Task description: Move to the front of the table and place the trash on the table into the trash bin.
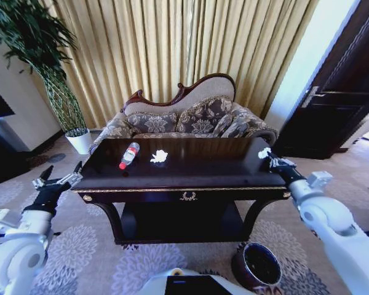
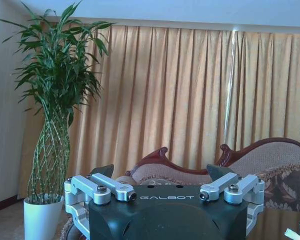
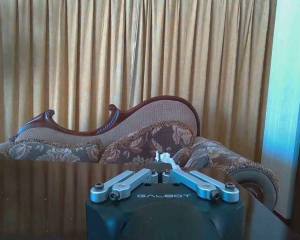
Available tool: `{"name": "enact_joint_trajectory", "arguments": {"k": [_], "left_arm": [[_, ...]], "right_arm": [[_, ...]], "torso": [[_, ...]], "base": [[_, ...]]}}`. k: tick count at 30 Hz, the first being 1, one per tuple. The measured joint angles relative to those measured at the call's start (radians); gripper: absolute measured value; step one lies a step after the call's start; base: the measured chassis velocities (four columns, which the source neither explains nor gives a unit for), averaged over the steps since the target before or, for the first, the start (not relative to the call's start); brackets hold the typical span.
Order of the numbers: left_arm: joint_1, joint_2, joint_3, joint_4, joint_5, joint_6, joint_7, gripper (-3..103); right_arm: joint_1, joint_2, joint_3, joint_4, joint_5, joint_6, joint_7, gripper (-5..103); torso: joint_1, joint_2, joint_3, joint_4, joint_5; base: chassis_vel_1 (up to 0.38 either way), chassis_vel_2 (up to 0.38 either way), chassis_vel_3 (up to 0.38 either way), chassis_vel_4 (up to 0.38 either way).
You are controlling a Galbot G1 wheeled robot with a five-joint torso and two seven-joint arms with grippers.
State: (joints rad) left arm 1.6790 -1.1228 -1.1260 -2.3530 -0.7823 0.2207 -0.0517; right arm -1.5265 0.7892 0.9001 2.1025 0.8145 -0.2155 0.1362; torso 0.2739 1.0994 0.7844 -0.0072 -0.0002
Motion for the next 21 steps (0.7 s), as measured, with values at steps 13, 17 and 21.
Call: {"name": "enact_joint_trajectory", "arguments": {"k": [13,17,21], "left_arm": [[-0.017,0.015,0.027,0.012,0.004,0.016,-0.003,100],[-0.014,0.017,0.031,0.013,0.006,0.017,-0.003,100],[-0.022,0.028,0.034,0.017,0.007,0.018,-0.003,100]], "right_arm": [[0.011,0.019,-0.016,0.011,-0.009,-0.021,0.005,0],[0.014,0.016,-0.022,0.002,-0.013,-0.022,0.005,0],[0.027,0.015,-0.033,-0.005,-0.014,-0.022,0.005,0]], "torso": [[0.000,0.000,0.000,0.0000,-0.0002],[0.000,0.000,0.000,-0.0001,-0.0001],[0.000,0.000,0.000,-0.0002,0.0000]], "base": [[0.000,0.000,0.000,0.000],[0.049,-0.047,-0.054,0.056],[0.099,-0.094,-0.085,0.096]]}}
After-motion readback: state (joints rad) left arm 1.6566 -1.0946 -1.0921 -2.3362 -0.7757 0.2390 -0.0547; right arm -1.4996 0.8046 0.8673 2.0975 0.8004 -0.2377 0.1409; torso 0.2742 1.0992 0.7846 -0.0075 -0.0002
